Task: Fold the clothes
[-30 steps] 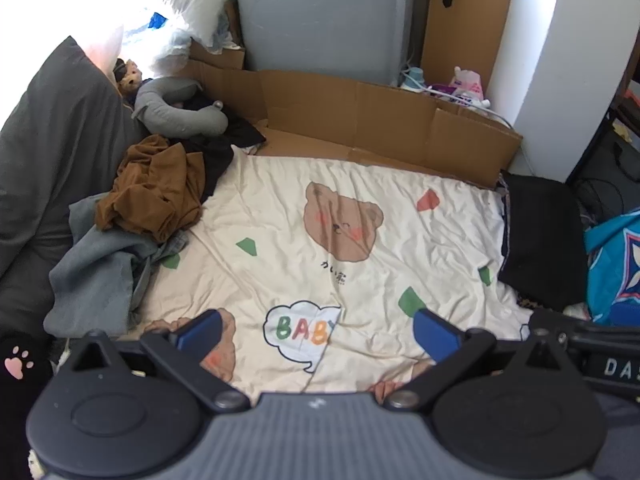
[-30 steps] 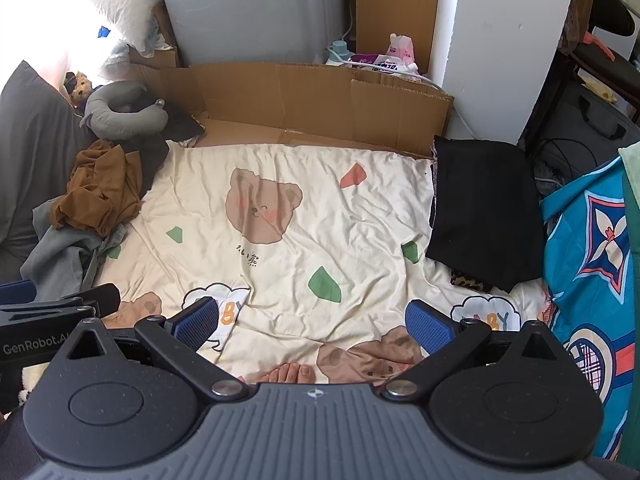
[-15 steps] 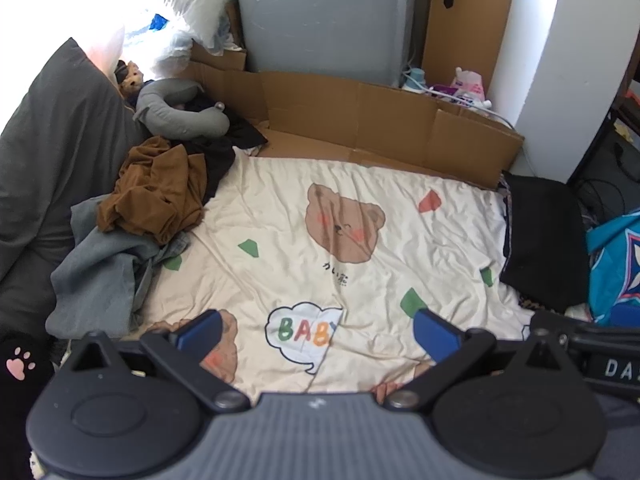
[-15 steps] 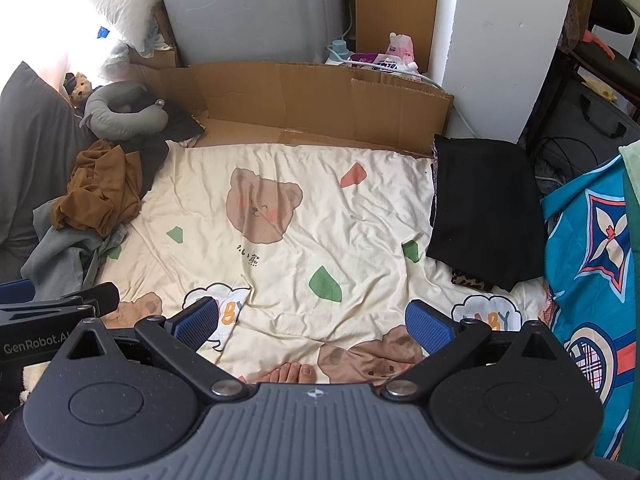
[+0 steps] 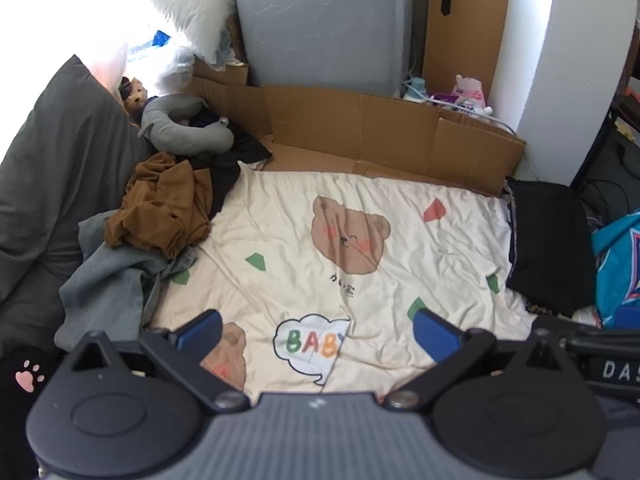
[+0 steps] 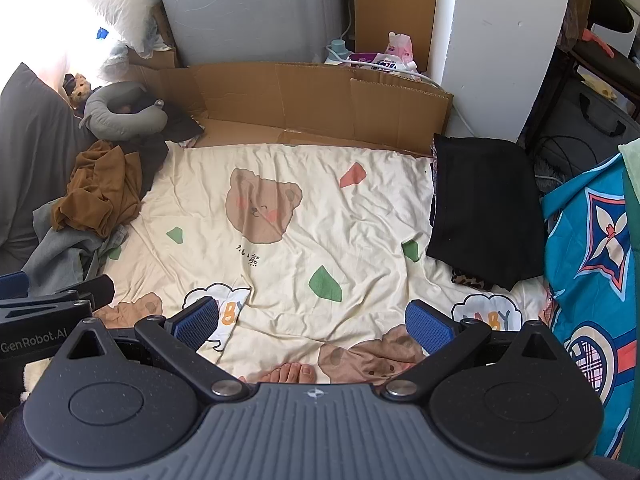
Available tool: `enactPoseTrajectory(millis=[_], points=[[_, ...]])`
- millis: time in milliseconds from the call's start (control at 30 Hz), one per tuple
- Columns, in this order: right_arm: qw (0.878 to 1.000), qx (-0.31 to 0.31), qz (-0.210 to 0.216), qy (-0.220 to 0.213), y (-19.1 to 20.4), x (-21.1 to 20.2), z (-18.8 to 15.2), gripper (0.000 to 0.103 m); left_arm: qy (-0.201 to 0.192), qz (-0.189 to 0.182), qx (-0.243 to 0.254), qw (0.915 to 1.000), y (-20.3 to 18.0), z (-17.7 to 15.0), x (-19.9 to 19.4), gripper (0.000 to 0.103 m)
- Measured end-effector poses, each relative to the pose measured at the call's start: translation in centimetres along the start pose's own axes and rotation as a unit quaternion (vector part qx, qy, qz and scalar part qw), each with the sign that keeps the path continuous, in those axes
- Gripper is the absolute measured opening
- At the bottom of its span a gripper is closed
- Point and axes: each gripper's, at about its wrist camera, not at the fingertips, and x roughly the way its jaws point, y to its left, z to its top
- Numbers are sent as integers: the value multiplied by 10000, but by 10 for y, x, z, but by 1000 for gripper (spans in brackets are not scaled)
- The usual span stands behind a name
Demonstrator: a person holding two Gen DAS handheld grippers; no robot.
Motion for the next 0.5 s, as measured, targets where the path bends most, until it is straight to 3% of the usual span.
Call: enactPoseTrajectory(millis=[500], points=[[10000, 10, 12, -8, 0, 1, -2, 102, 66, -17, -11, 10000, 1, 2, 4, 103]])
